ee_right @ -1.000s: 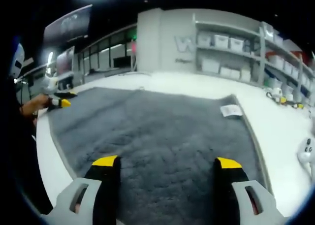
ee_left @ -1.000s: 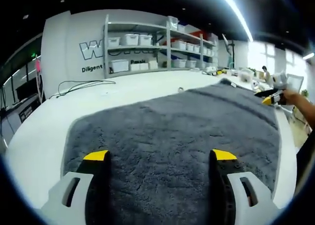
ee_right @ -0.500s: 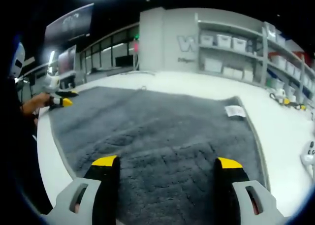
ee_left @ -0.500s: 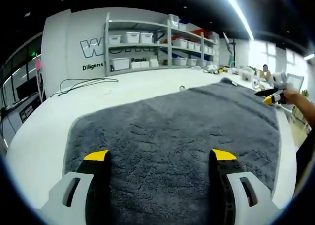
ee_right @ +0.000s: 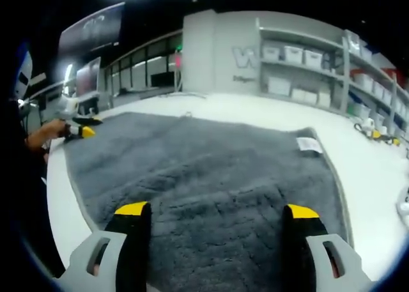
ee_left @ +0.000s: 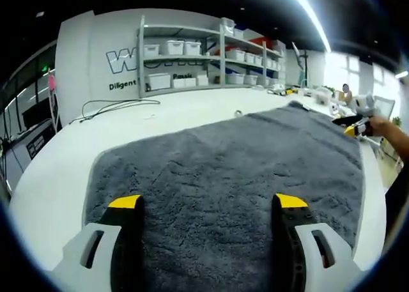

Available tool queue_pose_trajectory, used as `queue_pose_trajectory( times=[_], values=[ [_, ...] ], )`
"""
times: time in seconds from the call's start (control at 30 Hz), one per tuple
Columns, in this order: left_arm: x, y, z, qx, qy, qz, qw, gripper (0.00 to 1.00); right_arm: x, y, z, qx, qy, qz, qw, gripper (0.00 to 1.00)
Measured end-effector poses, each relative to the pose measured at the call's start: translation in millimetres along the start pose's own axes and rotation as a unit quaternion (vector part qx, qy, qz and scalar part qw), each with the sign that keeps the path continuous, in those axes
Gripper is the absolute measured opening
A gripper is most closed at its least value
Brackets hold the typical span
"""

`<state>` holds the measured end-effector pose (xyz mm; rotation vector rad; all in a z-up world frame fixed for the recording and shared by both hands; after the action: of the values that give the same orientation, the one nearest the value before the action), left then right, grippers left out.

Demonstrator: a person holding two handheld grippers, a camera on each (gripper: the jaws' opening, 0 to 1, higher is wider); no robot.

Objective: Open the folded towel by lifting each exposed corner and separating the folded layers until the towel lies flat within the target outline without major curled edges

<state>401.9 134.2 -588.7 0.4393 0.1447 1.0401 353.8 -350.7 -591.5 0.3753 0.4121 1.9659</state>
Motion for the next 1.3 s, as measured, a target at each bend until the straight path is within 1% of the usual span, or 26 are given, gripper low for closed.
queue_pose_trajectory(
  times=[0.17,0.33,0.47,0.53,0.7,0.83,1.1,1.3],
  values=[
    [9.9,4.7,-2.9,0.0,0.0,0.006,1.0,0.83,13.0,-6.9,1.9,-0.008,0.002,0.002,1.0,0.87],
    [19.6,8.7,-5.6,0.002,0.002,0.01,0.9999,0.83,27.3,-13.2,5.3,-0.009,0.002,0.003,1.0,0.87],
    [27.3,11.4,-7.7,0.002,0.004,0.014,0.9999,0.83,33.6,-16.8,6.3,-0.007,0.003,0.005,1.0,0.87],
    [32.5,13.4,-9.2,0.003,0.006,0.018,0.9998,0.83,40.2,-20.4,7.0,-0.006,0.004,0.007,1.0,0.86],
    [43.6,17.3,-12.0,0.002,0.008,0.024,0.9997,0.83,57.2,-30.3,10.0,-0.019,0.004,0.008,0.9998,0.86],
    [51.2,20.0,-13.9,0.004,0.01,0.028,0.9996,0.83,68.0,-35.4,13.0,-0.02,0.005,0.008,0.9998,0.86],
    [69.1,29.7,-19.9,0.009,0.013,0.035,0.9993,0.83,81.1,-40.3,17.0,-0.009,0.009,0.015,0.9998,0.86],
    [73.3,32.5,-21.8,0.007,0.01,0.026,0.9996,0.83,82.4,-39.1,16.8,-0.008,0.01,0.017,0.9998,0.86]
  ],
)
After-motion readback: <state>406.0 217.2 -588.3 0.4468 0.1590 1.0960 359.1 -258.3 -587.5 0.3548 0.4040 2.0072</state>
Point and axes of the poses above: the point that each gripper's makers call its tool centre point, and the gripper's own axes: y roughly backward along the fingers, x roughly to its left, z roughly out of its top, the point moved 3 cm from there along y, roughly backward along the fingers, and after that the axes turned 5 degrees about -y, right-handed, at the moved point
